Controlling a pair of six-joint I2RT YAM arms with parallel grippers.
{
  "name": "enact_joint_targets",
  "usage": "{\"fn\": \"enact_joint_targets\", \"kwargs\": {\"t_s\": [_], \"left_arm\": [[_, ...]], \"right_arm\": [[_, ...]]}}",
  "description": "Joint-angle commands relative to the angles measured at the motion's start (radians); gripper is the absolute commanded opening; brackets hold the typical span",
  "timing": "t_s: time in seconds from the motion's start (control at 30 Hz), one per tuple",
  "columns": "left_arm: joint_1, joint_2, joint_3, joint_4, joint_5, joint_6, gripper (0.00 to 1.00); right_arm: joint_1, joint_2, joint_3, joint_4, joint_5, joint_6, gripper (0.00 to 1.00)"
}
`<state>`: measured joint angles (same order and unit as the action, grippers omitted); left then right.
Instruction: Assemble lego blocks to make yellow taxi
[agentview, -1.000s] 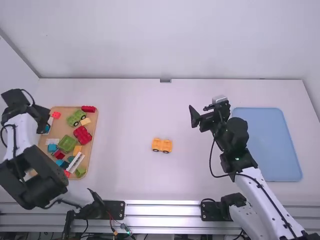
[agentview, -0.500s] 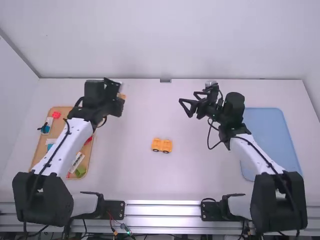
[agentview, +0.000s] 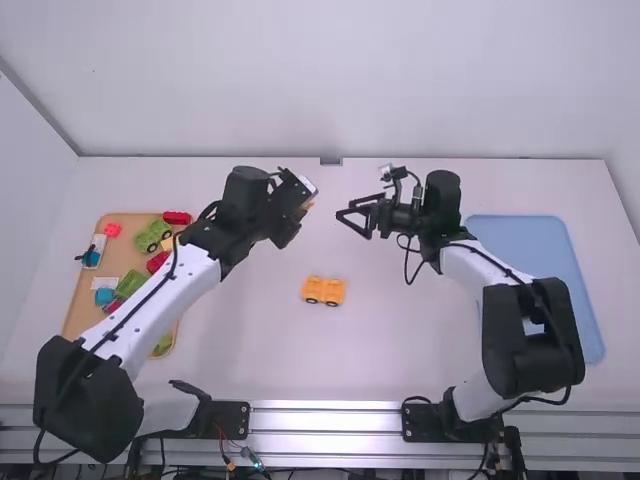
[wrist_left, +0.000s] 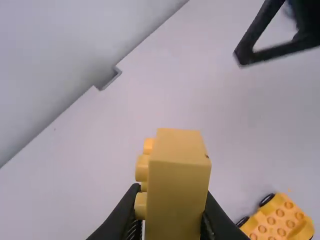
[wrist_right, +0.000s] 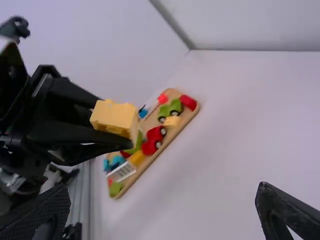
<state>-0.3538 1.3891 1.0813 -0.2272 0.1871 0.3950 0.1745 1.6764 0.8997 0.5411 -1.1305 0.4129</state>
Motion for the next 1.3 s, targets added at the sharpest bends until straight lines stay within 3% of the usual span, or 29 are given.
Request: {"fn": "enact_joint_targets", "kwargs": {"t_s": [0.0, 0.2, 0.37, 0.63, 0.73, 1.0, 1.27], "left_arm": [[-0.014, 0.01, -0.009, 0.01, -0.012, 0.021, 0.01], [-0.022, 0.05, -0.009, 0.022, 0.015, 0.021, 0.01], [-0.073, 0.071, -0.023, 0.051, -0.082, 0.02, 0.01], [-0.146, 0.071, -0.148, 0.252, -0.154, 0.021, 0.01], [-0.151, 0.071, -0.164, 0.285, -0.162, 0.003, 0.01], [-0.156, 0.062, -0.166, 0.291, -0.041, 0.006, 0.01], [-0.18, 0.063, -0.166, 0.287, -0.041, 0.046, 0.02]], "right_arm": [[0.029, 0.002, 0.038, 0.008, -0.048, 0.01, 0.97], [0.047, 0.002, 0.038, 0.013, -0.042, 0.058, 0.95], [0.05, 0.002, 0.038, 0.012, -0.037, 0.089, 0.92], [0.049, 0.003, 0.037, -0.039, -0.019, 0.077, 0.9], [0.049, 0.003, 0.037, -0.075, -0.004, 0.053, 0.83], [0.05, 0.003, 0.037, -0.134, 0.033, 0.024, 0.8], [0.049, 0.003, 0.037, -0.166, 0.032, 0.005, 0.73]]}}
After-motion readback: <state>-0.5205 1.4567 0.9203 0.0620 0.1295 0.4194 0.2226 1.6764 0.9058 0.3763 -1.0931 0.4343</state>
